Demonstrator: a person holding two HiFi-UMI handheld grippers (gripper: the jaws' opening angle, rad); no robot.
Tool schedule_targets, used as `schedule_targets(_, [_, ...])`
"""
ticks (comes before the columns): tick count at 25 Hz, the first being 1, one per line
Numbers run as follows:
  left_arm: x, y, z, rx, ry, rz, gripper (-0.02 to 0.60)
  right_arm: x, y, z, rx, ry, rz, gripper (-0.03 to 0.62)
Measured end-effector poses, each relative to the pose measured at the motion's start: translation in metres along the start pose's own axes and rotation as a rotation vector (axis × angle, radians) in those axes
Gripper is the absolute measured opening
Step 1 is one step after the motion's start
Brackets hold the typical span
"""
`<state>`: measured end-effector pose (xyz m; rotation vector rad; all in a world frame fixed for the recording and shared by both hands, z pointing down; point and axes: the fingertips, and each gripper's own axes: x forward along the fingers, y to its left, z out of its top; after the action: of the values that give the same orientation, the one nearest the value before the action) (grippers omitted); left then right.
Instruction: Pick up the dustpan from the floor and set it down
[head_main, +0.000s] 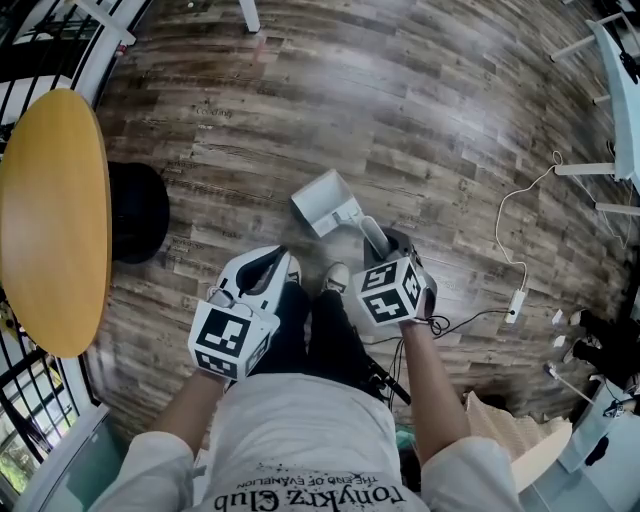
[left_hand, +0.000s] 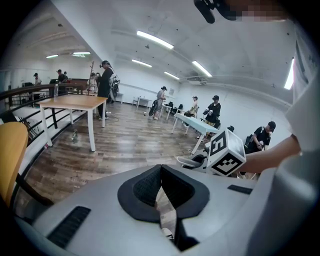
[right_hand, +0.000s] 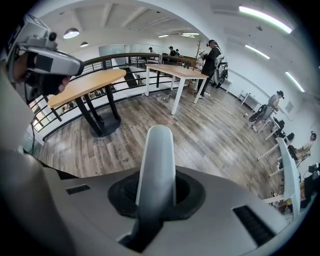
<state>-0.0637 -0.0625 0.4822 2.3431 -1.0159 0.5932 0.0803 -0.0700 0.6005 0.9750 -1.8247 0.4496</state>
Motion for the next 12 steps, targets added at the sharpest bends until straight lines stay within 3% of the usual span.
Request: schedule_targets(12, [0.006,0.005,0.000,0.000,0.011,-0.009,0.023,0.018,-0.006,-0.002,0.044,0.009,-0.015,0.055])
